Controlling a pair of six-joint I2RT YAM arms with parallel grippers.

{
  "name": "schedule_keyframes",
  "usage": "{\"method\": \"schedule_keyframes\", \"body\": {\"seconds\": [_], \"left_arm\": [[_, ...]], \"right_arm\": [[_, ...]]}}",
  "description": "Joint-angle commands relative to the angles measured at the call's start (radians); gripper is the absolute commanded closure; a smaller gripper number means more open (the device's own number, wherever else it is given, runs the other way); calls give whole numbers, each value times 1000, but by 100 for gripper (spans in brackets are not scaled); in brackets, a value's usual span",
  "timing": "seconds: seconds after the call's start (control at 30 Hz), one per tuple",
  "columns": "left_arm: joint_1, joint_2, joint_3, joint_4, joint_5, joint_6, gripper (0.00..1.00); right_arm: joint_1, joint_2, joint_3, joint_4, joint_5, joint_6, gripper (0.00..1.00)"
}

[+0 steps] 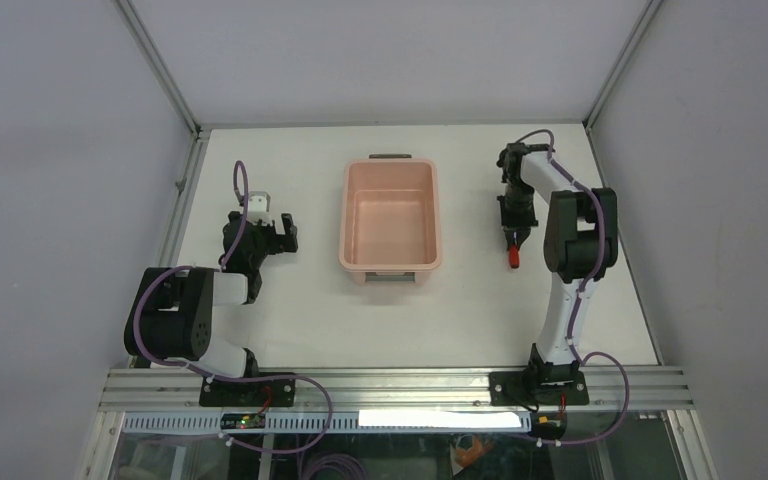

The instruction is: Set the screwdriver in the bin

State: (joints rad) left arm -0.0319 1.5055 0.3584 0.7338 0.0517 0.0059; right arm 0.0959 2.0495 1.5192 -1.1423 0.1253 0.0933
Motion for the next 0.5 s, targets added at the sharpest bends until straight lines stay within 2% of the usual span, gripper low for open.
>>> {"method": "schedule_keyframes", "body": {"seconds": [0.0, 0.17, 0.27, 0.47], "left_arm": [[-3, 0, 25, 70, -7, -18, 1], [-3, 1, 24, 71, -7, -18, 1], [-2, 1, 24, 71, -7, -18, 1], [-3, 1, 24, 72, -7, -18, 1]], "right_arm": [[-10, -88, 189, -183, 10, -16, 100], [-17, -89, 463, -503, 43, 39, 100], [-18, -125, 548, -540, -5, 90, 100], [26, -97, 775, -613, -108, 214, 100]]}}
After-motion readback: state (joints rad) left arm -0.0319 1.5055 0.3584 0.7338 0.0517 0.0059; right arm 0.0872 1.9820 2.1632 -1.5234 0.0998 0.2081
